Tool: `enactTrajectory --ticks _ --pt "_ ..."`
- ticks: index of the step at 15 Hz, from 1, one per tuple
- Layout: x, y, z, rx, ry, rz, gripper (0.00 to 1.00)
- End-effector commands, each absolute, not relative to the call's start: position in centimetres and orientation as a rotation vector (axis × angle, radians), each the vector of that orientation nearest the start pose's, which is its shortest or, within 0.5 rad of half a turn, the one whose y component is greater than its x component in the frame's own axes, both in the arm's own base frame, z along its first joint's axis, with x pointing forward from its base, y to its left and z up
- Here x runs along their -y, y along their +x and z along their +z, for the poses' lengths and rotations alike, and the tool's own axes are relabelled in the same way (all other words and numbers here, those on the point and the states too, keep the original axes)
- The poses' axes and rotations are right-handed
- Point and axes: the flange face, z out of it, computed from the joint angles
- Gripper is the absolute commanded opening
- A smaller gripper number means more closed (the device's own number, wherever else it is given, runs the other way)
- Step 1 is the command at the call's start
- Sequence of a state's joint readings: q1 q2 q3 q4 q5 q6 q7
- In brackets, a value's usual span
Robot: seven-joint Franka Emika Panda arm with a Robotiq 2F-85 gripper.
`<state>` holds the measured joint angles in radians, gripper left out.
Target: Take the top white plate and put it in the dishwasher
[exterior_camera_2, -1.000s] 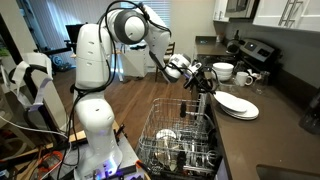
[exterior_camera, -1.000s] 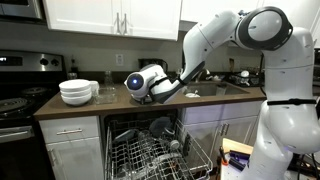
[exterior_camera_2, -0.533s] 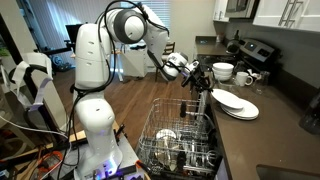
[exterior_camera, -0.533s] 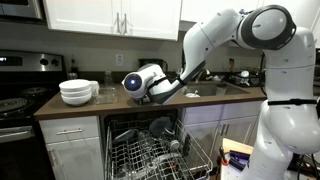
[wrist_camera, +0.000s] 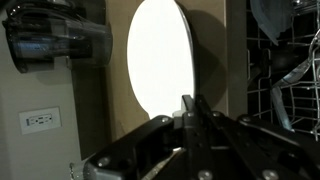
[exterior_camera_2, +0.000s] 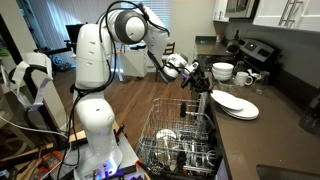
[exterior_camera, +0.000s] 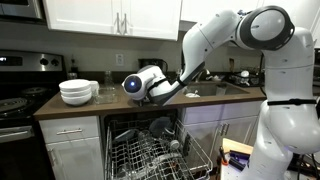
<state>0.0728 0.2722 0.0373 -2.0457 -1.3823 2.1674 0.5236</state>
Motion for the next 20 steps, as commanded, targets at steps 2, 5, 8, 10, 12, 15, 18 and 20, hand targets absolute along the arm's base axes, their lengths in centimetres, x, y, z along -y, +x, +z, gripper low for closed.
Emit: enactTrajectory --ticks 2,5,8,10,12,15,18,20 --pt "-3.8 58.9 32.6 -0.499 1.966 0.269 0.05" --pt "-5.2 58.2 32.6 -0.455 1.916 0.279 0.05" --pt "-7.0 57.2 32.4 -0.435 1.882 0.285 0.05" --pt "-8.3 56.5 32.3 -0.48 1.913 0.289 0.05" --pt "-8.3 57.2 31.0 -0.493 1.933 0.267 0.05" --pt "-8.6 57.1 31.0 -0.499 1.932 0.27 0.05" --pt "-9.4 56.6 30.7 -0.471 1.919 0.259 0.05" --pt "-10.3 56.0 30.1 -0.463 1.91 0.26 0.05"
